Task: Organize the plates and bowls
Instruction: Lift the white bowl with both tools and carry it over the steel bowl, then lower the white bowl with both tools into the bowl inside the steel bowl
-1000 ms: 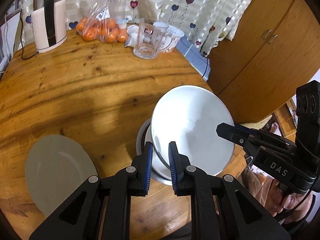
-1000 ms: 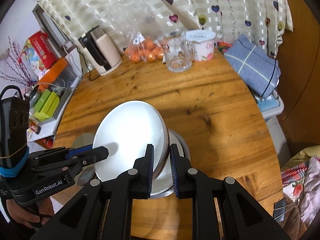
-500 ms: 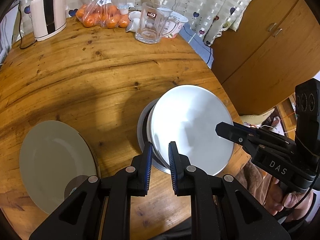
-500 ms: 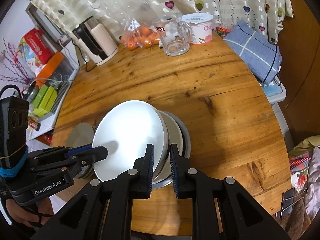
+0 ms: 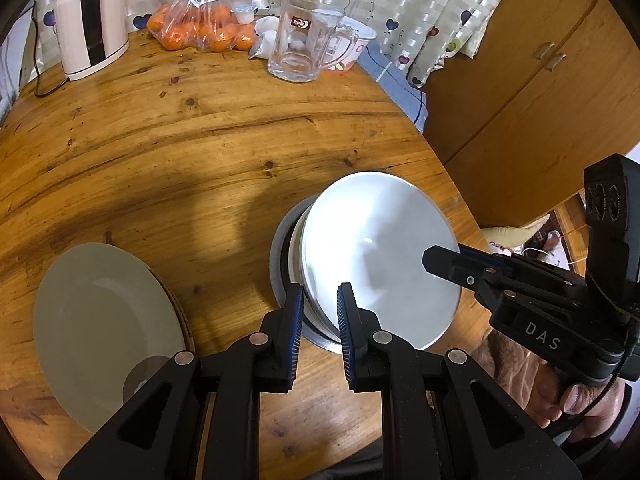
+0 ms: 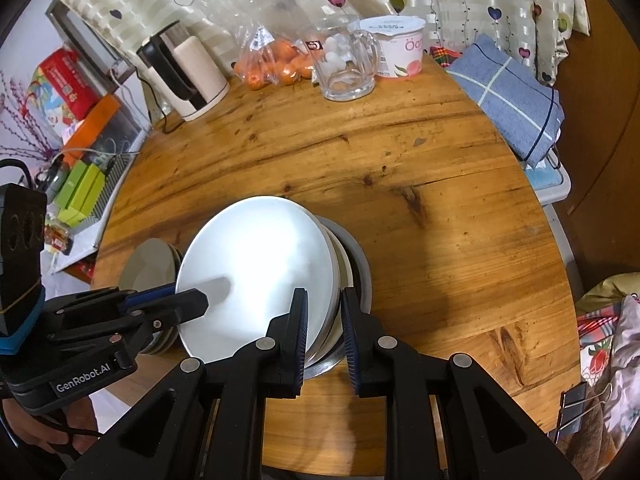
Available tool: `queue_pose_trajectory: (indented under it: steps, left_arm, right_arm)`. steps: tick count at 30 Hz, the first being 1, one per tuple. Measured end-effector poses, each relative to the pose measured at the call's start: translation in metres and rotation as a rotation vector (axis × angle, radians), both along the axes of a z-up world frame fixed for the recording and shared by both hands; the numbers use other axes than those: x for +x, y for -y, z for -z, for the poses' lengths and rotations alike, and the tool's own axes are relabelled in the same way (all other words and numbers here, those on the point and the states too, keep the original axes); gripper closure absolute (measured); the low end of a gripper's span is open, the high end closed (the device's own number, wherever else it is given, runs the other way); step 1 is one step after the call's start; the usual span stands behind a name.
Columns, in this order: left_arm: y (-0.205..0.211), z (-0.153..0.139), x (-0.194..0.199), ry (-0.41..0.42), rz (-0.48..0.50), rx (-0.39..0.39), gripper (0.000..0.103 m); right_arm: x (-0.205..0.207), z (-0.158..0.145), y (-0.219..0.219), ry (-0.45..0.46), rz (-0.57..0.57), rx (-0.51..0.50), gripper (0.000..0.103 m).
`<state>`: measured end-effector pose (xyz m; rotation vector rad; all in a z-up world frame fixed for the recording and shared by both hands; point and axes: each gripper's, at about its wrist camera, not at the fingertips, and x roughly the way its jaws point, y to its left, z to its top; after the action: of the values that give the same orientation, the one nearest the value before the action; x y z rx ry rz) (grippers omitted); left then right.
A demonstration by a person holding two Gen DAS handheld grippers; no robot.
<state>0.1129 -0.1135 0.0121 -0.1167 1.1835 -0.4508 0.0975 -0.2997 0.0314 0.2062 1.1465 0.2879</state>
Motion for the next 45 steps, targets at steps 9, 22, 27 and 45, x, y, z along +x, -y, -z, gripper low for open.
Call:
queue_pose_trajectory:
  steps: [9,22,27,45]
  left_arm:
    - [-0.002,-0.001,0.000,0.018,-0.003,-0.009,0.084]
    - [-0.006,-0.001,0.003,0.082,-0.014,-0.009,0.090]
    - [-0.006,0.002,0.005,0.083,-0.018,-0.011,0.091]
    - [-0.006,0.006,0.009,0.015,-0.017,-0.014,0.092]
  right_arm:
    - [0.001,-0.003,0.001,0.022,-0.003,0.002,0.085]
    - [0.003,0.005,0.004,0.006,0.005,-0.002,0.085]
    - [0.004,0.005,0.004,0.020,0.002,-0.004,0.094]
    - [0.008,0.000,0.006,0.006,0.003,-0.012,0.094]
